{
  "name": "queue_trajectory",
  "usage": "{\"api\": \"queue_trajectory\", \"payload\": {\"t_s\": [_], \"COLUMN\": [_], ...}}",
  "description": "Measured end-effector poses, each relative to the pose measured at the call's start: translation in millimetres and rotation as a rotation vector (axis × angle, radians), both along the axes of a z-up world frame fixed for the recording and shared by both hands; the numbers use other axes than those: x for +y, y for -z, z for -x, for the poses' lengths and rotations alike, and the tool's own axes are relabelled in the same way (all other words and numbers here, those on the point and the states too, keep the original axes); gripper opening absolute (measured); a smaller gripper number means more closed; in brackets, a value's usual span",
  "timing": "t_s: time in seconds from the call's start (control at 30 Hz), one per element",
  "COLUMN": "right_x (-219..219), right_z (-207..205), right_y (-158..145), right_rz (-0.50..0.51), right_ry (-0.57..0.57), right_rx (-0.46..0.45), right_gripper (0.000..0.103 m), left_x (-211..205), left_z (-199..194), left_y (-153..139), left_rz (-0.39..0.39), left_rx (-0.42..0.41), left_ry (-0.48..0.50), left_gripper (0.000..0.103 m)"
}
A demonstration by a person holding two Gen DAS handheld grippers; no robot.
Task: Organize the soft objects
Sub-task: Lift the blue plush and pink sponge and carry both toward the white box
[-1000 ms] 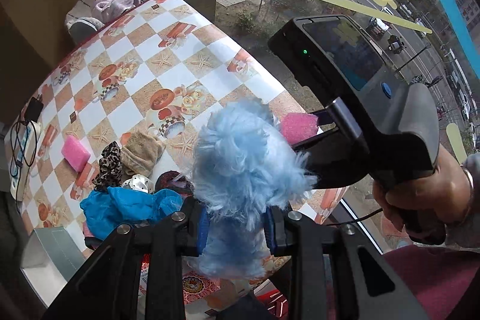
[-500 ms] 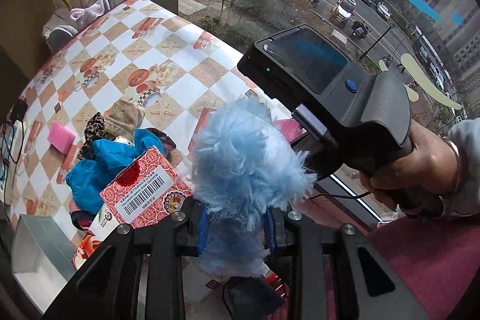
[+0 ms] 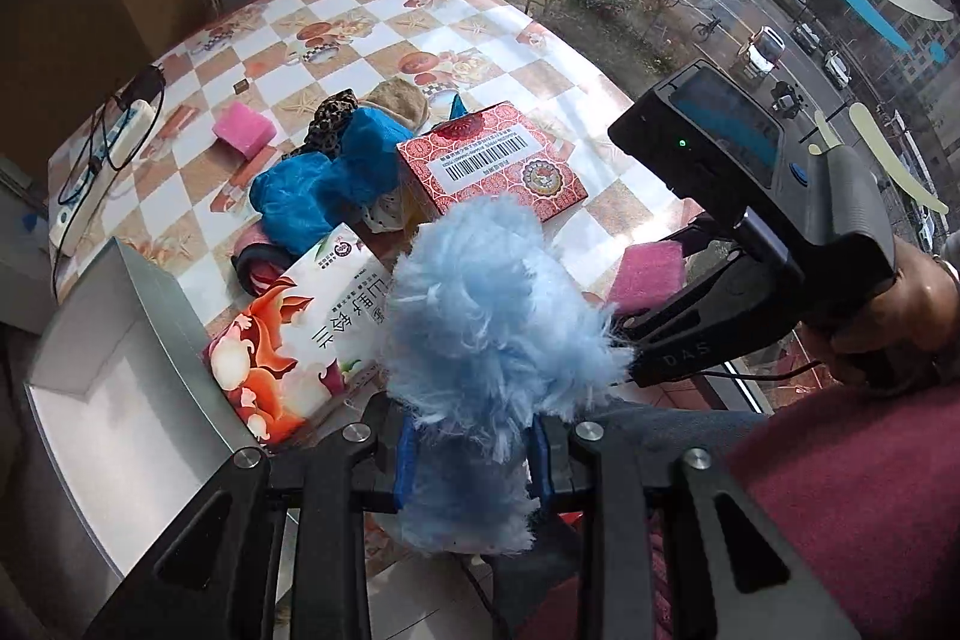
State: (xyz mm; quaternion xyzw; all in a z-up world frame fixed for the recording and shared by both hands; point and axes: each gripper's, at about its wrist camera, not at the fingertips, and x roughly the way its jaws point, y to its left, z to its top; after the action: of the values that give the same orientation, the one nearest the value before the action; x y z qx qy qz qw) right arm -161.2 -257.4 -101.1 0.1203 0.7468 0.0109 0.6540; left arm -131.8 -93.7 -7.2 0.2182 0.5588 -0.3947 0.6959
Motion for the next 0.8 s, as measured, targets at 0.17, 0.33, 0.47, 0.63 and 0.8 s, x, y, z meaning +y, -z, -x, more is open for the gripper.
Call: {"api": "queue_trajectory", "payload": {"t_s": [0.17, 0.33, 0.47, 0.63, 0.8], "right_x": [30.7, 64.6, 82.9, 102.3, 124.3], "right_z": [-6.1, -12.2, -18.4, -30.9, -47.9], "right_y": [-5.9, -14.8, -27.5, -36.4, -48.3], "right_rz": [-0.025, -0.017, -0.013, -0.011, -0.020], "right_ry": [-0.094, -0.223, -0.305, -0.365, -0.413], "right_rx": [-0.016, -0.046, -0.073, -0.098, -0.132], "right_gripper": [0.077, 0.077, 0.077, 0.077, 0.077], "left_x": [39.0, 74.9, 108.1, 149.7, 184.1], "left_z": [-12.6, -27.8, -41.2, -53.9, -58.0], "left_y": [2.2, -0.5, 4.6, 11.1, 19.4], "left_rz": [-0.020, -0.027, -0.059, -0.088, -0.133], "left_rx": [-0.007, -0.036, -0.046, -0.042, -0.035], "left_ry": [-0.126, -0.256, -0.373, -0.534, -0.652], "left_gripper": [0.033, 0.033, 0.033, 0.033, 0.033]}}
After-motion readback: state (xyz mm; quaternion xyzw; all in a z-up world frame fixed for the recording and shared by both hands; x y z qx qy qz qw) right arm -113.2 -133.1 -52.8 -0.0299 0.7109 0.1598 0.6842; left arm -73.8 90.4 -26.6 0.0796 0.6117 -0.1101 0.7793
